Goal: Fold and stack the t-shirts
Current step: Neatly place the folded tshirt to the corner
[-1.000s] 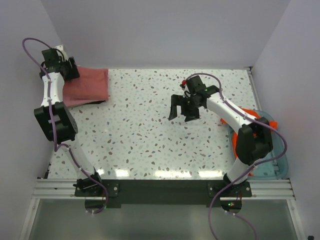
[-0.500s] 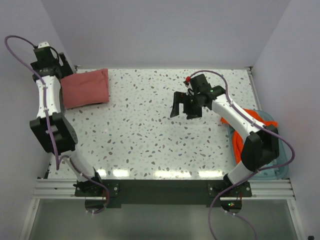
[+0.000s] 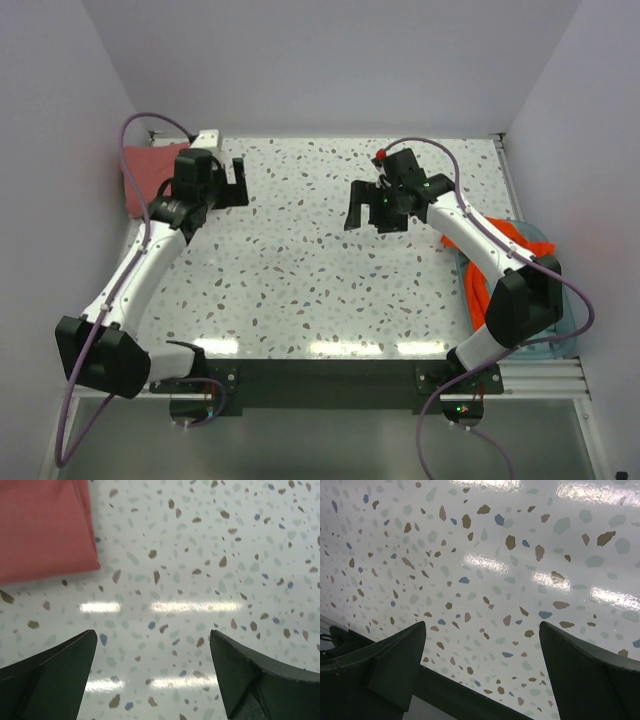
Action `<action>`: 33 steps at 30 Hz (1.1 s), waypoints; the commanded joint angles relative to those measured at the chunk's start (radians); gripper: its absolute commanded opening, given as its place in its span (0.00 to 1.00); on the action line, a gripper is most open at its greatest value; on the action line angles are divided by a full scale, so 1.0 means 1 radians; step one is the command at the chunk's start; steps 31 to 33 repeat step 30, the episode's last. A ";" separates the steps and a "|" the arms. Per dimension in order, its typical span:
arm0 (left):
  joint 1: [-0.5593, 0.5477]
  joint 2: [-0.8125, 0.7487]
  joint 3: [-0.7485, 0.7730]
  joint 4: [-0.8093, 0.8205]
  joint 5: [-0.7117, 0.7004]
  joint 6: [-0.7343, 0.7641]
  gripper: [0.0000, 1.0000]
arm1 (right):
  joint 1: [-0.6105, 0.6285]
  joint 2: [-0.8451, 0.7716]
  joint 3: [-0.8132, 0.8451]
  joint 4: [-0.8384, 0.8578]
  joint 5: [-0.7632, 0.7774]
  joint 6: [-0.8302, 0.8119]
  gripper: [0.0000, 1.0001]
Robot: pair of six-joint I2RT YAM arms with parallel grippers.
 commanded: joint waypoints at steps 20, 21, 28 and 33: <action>-0.238 -0.238 -0.193 0.015 -0.128 -0.210 1.00 | -0.002 -0.095 -0.071 0.123 0.047 0.020 0.99; -0.238 -0.237 -0.191 0.015 -0.131 -0.207 1.00 | -0.002 -0.096 -0.071 0.117 0.047 0.018 0.99; -0.238 -0.240 -0.184 0.013 -0.142 -0.179 1.00 | -0.002 -0.121 -0.090 0.115 0.056 0.021 0.99; -0.238 -0.244 -0.184 0.008 -0.154 -0.182 1.00 | -0.002 -0.124 -0.093 0.112 0.059 0.021 0.99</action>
